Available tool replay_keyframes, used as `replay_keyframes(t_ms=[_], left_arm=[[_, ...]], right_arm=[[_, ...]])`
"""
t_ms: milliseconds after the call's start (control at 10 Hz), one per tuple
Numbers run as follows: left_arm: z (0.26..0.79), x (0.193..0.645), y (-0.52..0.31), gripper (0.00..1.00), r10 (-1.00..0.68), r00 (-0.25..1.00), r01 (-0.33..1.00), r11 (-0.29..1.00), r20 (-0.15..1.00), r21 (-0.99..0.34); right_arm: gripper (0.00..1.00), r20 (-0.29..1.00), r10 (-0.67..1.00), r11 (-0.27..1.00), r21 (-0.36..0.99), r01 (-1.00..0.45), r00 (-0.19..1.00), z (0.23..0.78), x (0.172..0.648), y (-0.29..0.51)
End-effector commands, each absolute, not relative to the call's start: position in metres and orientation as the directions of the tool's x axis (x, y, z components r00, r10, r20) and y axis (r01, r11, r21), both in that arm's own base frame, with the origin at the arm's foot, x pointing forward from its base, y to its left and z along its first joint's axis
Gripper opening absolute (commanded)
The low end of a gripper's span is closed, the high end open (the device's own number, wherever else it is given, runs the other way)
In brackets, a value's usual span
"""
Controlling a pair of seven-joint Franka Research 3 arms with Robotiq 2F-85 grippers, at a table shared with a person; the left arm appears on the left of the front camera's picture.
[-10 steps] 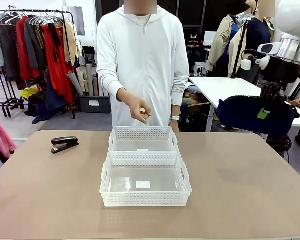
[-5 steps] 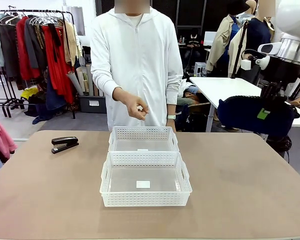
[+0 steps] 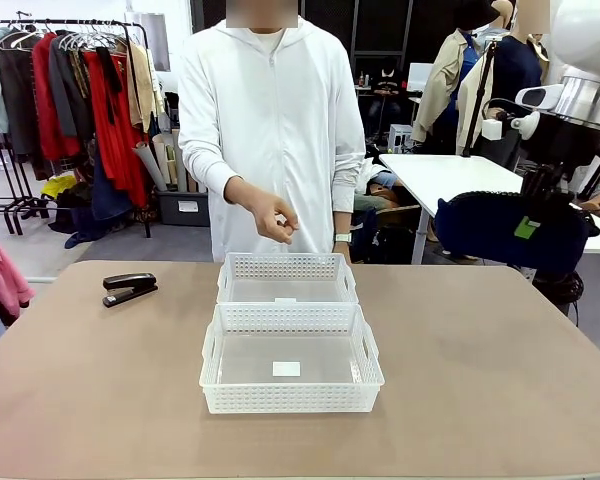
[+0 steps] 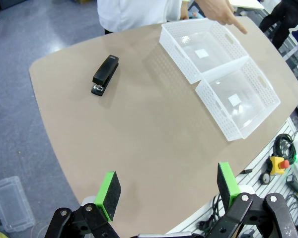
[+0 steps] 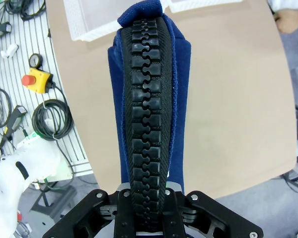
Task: Distribute items into two baskets.
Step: Move the picked Pencil pouch towards the Organizing basket indicated by the person, stopping as directed.
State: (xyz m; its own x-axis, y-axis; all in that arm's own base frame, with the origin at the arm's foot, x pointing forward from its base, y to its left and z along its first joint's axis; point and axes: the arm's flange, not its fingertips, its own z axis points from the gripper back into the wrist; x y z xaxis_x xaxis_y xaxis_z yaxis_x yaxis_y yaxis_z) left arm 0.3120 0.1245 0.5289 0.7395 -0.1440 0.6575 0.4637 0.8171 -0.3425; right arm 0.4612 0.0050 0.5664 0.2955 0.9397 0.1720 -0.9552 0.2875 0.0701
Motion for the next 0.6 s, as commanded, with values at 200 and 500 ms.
replay_keyframes(t_ms=[200, 500], left_arm=[[0.529, 0.312, 0.125, 1.0, -0.144, 0.738, 0.465, 0.816, 0.659, -0.343], [0.529, 0.312, 0.125, 1.0, -0.144, 0.738, 0.465, 0.816, 0.659, -0.343]], right_arm=[[0.0, 0.163, 0.935, 0.32, -0.002, -0.947, 0.316, 0.557, 0.472, 0.01], [0.0, 0.137, 0.955, 0.272, -0.046, -0.961, 0.264, 0.546, 0.495, 0.027]])
